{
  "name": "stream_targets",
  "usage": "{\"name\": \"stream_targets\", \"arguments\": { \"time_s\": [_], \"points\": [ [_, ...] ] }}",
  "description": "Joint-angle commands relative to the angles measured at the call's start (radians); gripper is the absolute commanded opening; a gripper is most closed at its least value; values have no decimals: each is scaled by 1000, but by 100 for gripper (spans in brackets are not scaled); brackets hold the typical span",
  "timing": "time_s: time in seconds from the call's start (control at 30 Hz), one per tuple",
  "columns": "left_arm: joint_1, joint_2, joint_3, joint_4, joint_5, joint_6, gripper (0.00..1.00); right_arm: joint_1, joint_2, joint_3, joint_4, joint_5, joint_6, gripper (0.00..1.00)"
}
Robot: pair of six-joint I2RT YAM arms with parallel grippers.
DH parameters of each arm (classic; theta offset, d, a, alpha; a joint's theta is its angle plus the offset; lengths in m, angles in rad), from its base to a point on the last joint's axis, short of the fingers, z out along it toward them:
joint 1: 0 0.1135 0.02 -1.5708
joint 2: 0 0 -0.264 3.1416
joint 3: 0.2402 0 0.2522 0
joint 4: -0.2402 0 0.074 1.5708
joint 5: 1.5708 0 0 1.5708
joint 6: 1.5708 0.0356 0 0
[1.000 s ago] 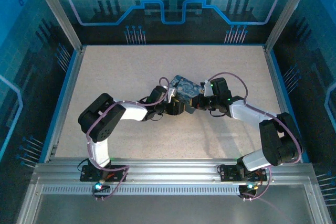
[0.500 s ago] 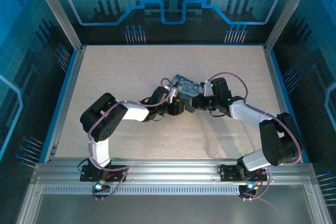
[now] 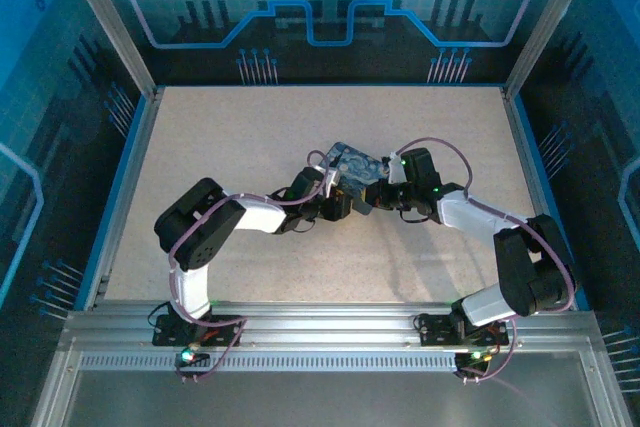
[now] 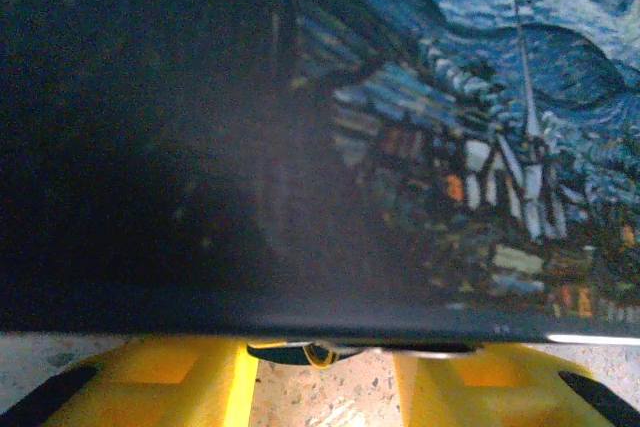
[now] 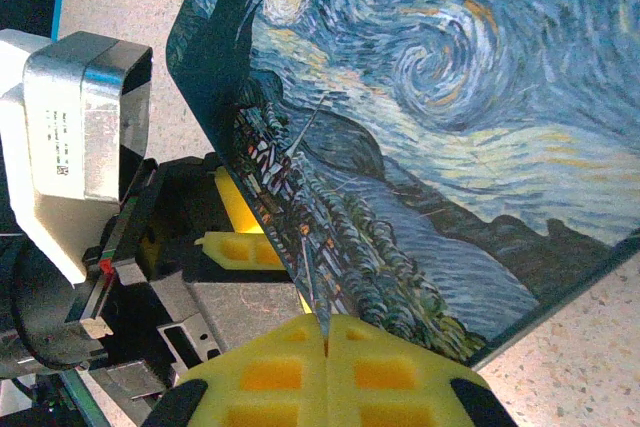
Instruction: Unlock a padlock with a key
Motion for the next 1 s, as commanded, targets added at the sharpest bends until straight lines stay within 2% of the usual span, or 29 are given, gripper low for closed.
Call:
{"name": "stream_targets", "arguments": {
  "time_s": [0.0,0.33,0.6,0.97],
  "points": [
    [-7,19,20,32,-31,-26,38,-14,-12,-8,2,-4,-9,0],
    [-8,6,14,32,-40,-39,27,-12,-18,-9,7,-11,-7,0],
    [-8,-42,-2,28,-33,-70,25,-14,-107,-23,35,11,-41,0],
    [-14,-140,-21,-11,9,-161,26,28,-281,-142,-32,50,-193,0]
  ]
}}
